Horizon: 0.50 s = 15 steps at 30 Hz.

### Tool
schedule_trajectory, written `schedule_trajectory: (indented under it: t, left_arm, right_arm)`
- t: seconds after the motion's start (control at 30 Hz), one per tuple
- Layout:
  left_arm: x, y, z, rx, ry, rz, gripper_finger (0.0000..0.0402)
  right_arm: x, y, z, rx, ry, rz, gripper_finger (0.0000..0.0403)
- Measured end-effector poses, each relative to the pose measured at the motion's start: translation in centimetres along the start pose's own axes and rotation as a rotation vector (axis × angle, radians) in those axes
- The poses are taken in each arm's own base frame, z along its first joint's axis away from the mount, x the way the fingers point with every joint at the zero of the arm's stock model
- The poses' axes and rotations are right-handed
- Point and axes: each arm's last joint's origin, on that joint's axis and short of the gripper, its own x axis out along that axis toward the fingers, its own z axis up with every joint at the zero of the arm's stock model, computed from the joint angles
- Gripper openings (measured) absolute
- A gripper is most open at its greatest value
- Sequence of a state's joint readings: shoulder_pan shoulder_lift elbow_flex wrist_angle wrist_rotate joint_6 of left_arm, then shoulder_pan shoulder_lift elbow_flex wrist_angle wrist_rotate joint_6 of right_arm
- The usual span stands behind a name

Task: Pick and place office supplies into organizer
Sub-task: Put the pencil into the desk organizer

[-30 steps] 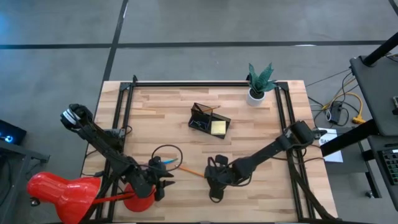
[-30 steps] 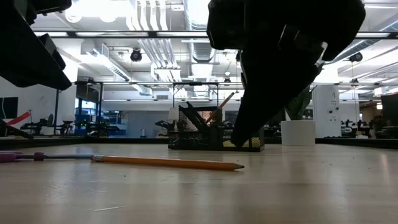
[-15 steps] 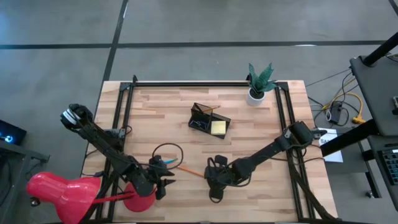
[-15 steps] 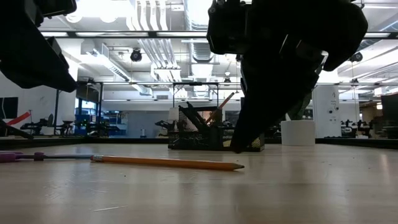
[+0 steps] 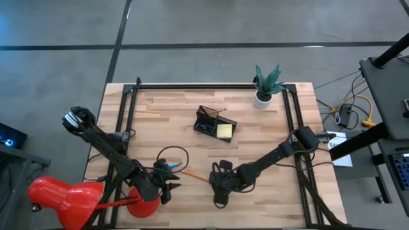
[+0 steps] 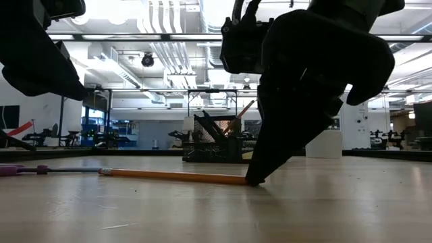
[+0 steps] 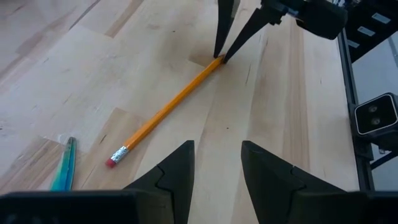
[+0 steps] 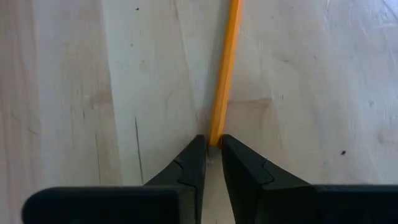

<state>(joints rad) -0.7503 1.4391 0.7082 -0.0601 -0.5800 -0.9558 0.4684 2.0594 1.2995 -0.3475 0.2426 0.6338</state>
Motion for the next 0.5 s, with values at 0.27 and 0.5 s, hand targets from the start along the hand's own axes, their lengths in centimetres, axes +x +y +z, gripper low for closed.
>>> schedule_trajectory:
  t: [0.27,0.5]
  left_arm:
    - [0.08,0.09,0.1,-0.002,-0.002,0.004,0.0118]
    - [0.1,0.11,0.13,-0.001,-0.002,0.005,0.0118]
  right_arm:
    - [0.13,-0.38,0.01,-0.005,0.011,-0.008,0.0036]
    - [0.29,-0.7,0.02,0.001,0.017,-0.012,0.0011]
